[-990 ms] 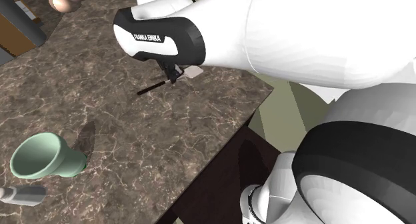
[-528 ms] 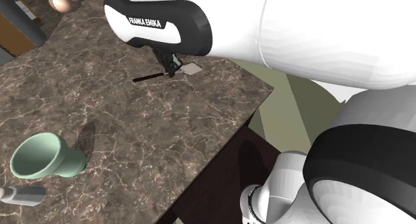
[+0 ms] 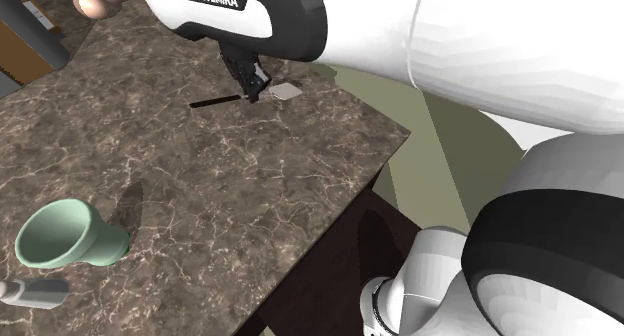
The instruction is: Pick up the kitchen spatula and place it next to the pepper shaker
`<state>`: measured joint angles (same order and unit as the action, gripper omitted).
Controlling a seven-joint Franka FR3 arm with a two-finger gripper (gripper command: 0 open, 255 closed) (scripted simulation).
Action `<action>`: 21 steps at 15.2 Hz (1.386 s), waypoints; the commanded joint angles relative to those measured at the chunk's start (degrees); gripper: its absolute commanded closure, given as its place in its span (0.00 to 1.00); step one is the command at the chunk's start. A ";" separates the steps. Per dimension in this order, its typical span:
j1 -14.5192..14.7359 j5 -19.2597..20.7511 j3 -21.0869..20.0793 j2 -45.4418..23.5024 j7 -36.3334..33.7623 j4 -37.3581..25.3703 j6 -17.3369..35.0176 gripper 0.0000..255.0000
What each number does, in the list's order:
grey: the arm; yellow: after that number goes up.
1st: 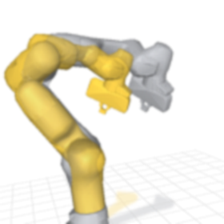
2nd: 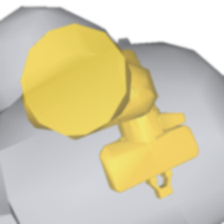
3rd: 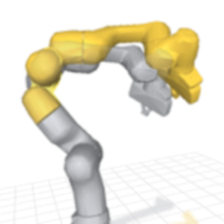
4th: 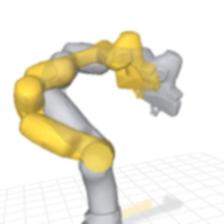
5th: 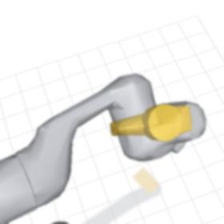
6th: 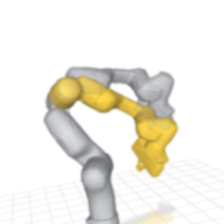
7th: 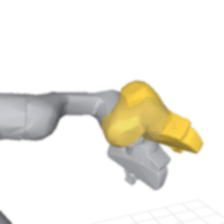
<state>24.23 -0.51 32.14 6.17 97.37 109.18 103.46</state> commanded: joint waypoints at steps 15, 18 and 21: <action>1.90 1.50 -3.20 3.76 -5.52 -5.48 -8.63 1.00; 3.35 2.52 -6.36 7.27 -10.46 -1.86 -8.12 1.00; 4.65 2.92 -9.55 10.08 -15.18 1.13 -7.74 1.00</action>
<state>28.46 2.09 23.79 14.82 84.02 109.03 95.78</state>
